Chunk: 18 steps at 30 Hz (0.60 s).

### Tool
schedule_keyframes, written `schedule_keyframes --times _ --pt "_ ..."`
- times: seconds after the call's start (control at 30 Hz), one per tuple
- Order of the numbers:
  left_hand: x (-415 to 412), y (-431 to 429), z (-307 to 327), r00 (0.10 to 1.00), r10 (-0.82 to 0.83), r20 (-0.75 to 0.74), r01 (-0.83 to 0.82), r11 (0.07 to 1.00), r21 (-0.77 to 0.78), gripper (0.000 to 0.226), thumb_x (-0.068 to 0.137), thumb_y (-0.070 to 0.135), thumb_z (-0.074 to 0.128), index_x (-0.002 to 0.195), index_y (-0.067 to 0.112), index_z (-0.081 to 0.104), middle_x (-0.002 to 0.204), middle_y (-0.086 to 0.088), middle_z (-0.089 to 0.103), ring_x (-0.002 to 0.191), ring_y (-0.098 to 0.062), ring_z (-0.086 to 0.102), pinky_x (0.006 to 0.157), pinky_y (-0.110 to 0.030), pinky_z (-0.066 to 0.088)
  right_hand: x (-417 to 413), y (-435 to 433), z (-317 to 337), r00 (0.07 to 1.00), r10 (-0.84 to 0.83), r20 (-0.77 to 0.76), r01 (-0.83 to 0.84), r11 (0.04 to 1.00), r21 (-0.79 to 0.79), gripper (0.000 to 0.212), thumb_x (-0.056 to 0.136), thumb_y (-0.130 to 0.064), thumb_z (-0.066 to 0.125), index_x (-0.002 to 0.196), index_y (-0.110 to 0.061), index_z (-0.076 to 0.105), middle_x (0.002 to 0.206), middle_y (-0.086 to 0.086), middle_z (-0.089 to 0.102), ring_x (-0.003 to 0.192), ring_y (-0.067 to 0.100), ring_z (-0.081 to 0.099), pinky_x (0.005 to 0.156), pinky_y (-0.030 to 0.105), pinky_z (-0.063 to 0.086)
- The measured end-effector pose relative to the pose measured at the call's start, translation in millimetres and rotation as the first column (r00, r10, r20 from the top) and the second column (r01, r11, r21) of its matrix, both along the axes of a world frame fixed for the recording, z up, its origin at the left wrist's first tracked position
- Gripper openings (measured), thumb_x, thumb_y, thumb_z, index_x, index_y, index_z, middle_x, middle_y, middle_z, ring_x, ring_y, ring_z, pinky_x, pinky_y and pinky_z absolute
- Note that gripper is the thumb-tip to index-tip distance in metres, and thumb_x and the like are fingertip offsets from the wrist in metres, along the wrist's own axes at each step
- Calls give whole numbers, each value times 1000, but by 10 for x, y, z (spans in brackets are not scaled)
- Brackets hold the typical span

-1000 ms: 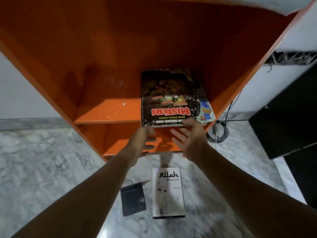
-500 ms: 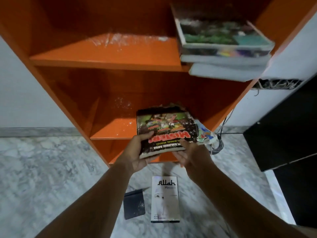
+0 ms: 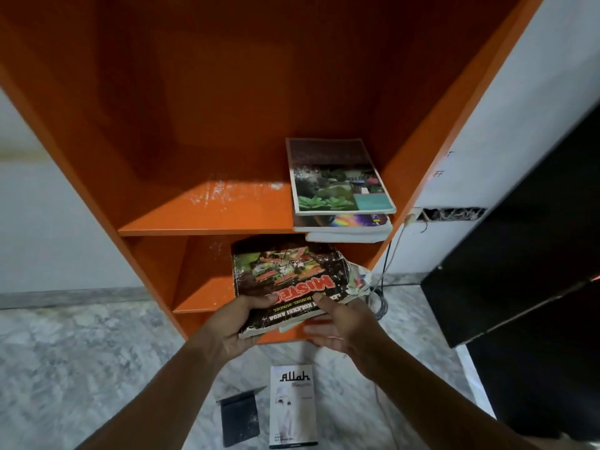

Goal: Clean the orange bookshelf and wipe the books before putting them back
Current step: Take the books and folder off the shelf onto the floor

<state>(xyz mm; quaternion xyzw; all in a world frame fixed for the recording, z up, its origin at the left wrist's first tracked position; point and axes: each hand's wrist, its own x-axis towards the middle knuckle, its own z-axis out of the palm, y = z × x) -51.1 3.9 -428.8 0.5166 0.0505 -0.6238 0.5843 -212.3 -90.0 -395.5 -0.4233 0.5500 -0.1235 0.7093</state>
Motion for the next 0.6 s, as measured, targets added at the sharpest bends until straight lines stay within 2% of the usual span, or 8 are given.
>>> schedule_keyframes --times 0.1,0.17,0.23,0.3,0.37,0.47,0.53,0.6 --pt "79 -68 166 993 31 111 -36 999 39 14 93 -2 61 106 -8 64 87 -19 72 71 -30 69 53 -31 59 94 -103 56 955 -241 -173 228 969 -95 81 74 -48 84 135 -9 48 115 14 66 96 32 71 74 42 59" --pt "137 -82 224 981 93 173 -105 993 61 15 92 -4 62 106 -10 64 98 -23 72 81 -35 70 68 -38 59 191 -212 134 923 -377 -76 366 922 -124 104 62 -73 80 143 -16 46 133 12 61 115 33 63 87 43 53" --pt "188 -31 249 966 139 219 -161 983 85 18 89 -5 66 106 -10 64 103 -23 73 85 -36 72 71 -41 59 332 -330 227 919 -382 94 386 922 -27 122 56 -85 73 153 -21 37 152 11 49 134 33 52 108 49 43" --pt "227 90 250 954 152 260 -184 977 104 21 87 -4 69 107 -9 65 102 -21 75 80 -32 75 59 -35 59 513 -463 350 902 -367 227 359 930 76 116 68 -80 70 158 -22 27 161 15 33 144 35 39 120 49 31" --pt "247 228 249 947 178 266 -215 970 116 19 87 -4 70 104 -8 66 99 -21 75 73 -30 75 52 -30 58 703 -604 444 858 -413 306 385 911 149 107 71 -67 78 154 -18 34 154 22 40 138 42 45 117 51 37" --pt "313 398 208 942 197 273 -241 961 138 19 87 -1 71 104 -9 69 105 -23 75 86 -33 74 64 -36 61 852 -724 536 827 -484 287 442 874 200 73 75 -40 87 132 -7 54 124 21 60 113 40 62 101 54 53" --pt "305 495 201 949 190 252 -228 965 131 17 88 0 70 103 -8 69 110 -25 73 96 -36 72 76 -42 60 861 -734 521 842 -473 259 447 881 157 62 77 -33 87 124 -5 57 117 19 64 105 39 66 93 53 58" --pt "253 555 219 960 138 244 -172 977 122 15 90 -2 66 104 -7 68 103 -24 74 88 -34 72 69 -39 61 803 -673 488 845 -470 256 456 883 114 53 78 -31 87 113 -6 56 113 18 66 101 37 68 90 50 59"
